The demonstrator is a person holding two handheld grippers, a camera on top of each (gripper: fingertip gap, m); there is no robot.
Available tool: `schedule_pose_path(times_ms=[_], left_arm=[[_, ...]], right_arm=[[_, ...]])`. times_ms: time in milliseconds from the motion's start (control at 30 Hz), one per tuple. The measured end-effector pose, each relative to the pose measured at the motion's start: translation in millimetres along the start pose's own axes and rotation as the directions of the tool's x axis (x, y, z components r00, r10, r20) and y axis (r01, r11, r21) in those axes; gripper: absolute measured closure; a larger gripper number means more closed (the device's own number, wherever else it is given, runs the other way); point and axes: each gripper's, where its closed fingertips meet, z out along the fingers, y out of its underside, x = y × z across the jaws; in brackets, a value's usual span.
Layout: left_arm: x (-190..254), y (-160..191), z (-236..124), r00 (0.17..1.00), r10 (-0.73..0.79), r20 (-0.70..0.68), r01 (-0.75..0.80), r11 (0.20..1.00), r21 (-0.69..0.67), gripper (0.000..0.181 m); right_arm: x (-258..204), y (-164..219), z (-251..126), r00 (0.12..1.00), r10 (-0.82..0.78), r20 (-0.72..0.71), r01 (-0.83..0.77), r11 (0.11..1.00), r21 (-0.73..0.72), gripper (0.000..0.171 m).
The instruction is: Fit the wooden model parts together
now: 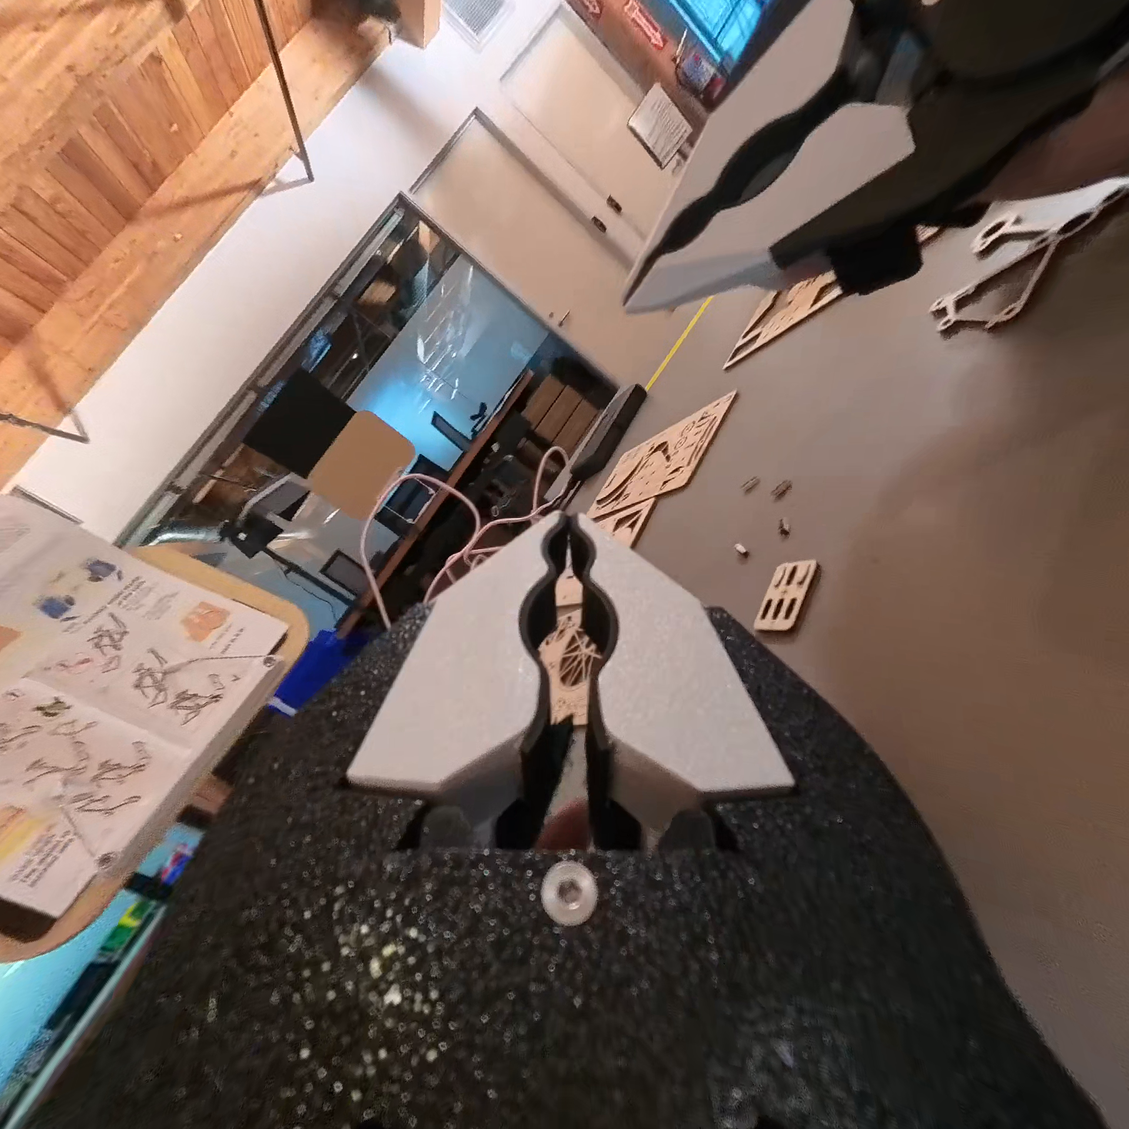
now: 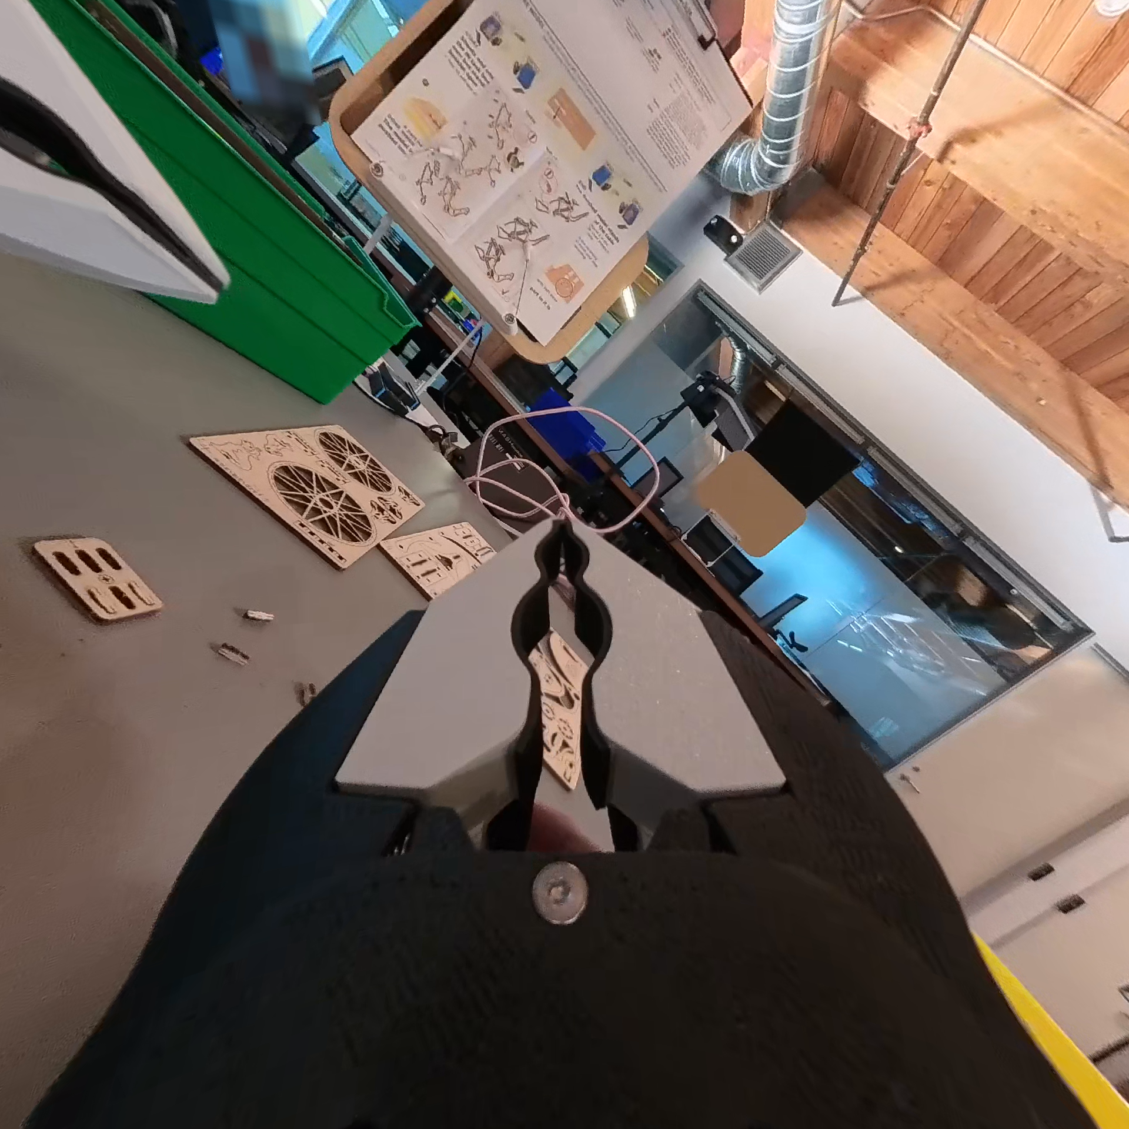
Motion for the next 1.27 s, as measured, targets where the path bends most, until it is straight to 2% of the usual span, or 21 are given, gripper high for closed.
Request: schedule_pose_path(times_ms=[133,300,400,467,600,633,667,700,733,833,933,1067,1267], left_arm=[[-1,9,1,0.998,-0.065,-0.005,0.064,0.997,-0.051,0.181],[0,40,3,0.993,-0.120,0.005,0.118,0.965,-0.234,0.181],[-4,37,3,0.981,-0.193,0.022,0.193,0.957,-0.215,0.181],[-1,35,5,0.968,-0.249,-0.027,0.239,0.949,-0.207,0.180],[12,42,16,0.953,-0.228,-0.199,0.174,0.951,-0.254,0.179],[24,46,15,0.919,-0.253,-0.303,0.160,0.940,-0.301,0.181],[42,51,9,0.840,-0.312,-0.444,0.136,0.913,-0.385,0.181],[51,53,3,0.758,-0.387,-0.525,0.133,0.880,-0.456,0.181],[51,51,5,0.706,-0.440,-0.555,0.157,0.862,-0.482,0.181],[40,39,19,0.637,-0.519,-0.570,0.257,0.840,-0.478,0.181],[50,49,10,0.587,-0.565,-0.580,0.173,0.787,-0.592,0.181],[48,63,-5,0.652,-0.470,-0.595,0.001,0.785,-0.620,0.181],[34,63,-11,0.639,-0.388,-0.665,-0.195,0.754,-0.627,0.181]], right_arm=[[2,8,3,1.000,0.000,-0.013,0.000,0.998,-0.065,0.171],[-15,16,8,0.998,-0.008,0.064,0.020,0.982,-0.187,0.171],[-28,15,11,0.983,0.102,0.154,-0.064,0.970,-0.234,0.171],[-42,14,12,0.953,0.168,0.251,-0.097,0.957,-0.273,0.167],[-54,13,17,0.923,0.151,0.355,-0.036,0.950,-0.309,0.163],[-57,13,16,0.909,0.153,0.389,-0.020,0.945,-0.326,0.164],[-62,14,13,0.887,0.178,0.427,-0.013,0.932,-0.362,0.165],[-64,14,10,0.868,0.221,0.444,-0.028,0.916,-0.401,0.166],[-65,11,7,0.851,0.256,0.459,-0.046,0.906,-0.421,0.167],[-69,0,-10,0.793,0.330,0.512,-0.060,0.879,-0.473,0.168],[-80,-2,-29,0.747,0.300,0.593,0.074,0.849,-0.523,0.169],[-98,-11,-48,0.636,0.217,0.741,0.259,0.845,-0.469,0.171],[-103,-25,-47,0.550,0.097,0.829,0.394,0.846,-0.361,0.171]])
